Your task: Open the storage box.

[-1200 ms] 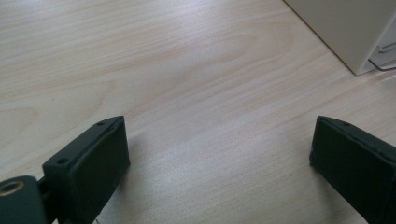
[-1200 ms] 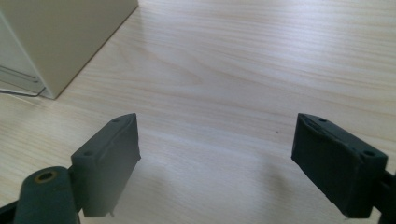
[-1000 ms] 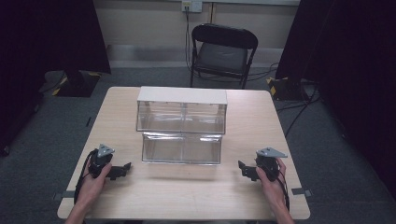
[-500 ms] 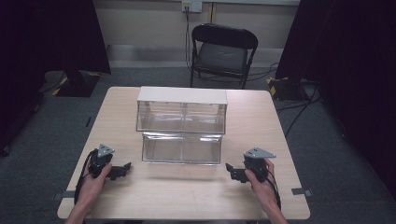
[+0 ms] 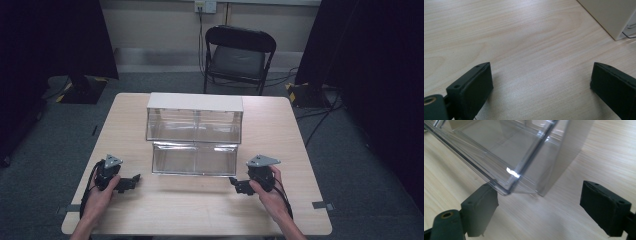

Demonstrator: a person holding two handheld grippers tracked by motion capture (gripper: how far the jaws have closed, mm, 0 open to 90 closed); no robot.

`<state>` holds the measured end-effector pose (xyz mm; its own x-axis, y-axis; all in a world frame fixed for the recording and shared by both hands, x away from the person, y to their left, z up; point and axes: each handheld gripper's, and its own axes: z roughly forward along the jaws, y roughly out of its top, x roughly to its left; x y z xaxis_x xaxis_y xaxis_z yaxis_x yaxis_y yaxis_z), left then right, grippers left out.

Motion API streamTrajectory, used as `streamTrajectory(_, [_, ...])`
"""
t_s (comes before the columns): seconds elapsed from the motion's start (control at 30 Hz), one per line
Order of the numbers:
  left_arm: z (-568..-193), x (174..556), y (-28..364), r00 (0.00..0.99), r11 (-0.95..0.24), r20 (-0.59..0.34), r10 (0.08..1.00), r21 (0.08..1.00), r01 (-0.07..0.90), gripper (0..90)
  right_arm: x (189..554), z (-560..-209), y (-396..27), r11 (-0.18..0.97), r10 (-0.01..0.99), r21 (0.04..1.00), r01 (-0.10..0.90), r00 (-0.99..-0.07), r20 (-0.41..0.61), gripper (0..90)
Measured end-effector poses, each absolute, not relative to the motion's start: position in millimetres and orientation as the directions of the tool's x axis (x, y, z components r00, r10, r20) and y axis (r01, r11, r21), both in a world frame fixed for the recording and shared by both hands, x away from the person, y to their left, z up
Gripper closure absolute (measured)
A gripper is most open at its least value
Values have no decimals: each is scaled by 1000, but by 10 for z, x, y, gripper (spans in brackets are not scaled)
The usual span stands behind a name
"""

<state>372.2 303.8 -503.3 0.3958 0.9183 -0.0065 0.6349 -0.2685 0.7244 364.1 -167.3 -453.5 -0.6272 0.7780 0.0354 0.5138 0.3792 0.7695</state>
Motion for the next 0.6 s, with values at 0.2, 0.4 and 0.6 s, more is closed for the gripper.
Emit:
streamTrajectory(0.2, [-5033, 3721, 3037, 396, -268, -6, 918, 725, 634, 37, 3684, -4548, -1565, 389, 763, 765, 513, -645, 44, 139])
streamTrajectory(0.4, [-5033, 3720, 3038, 395, -268, -6, 919, 725, 635, 37, 3715, -4601, -1519, 395, 769, 758, 520, -638, 37, 139])
streamTrajectory(0.6, [-5033, 3716, 3038, 392, -267, -4, 920, 725, 635, 37, 3675, -4584, -1487, 373, 766, 779, 504, -641, 48, 139])
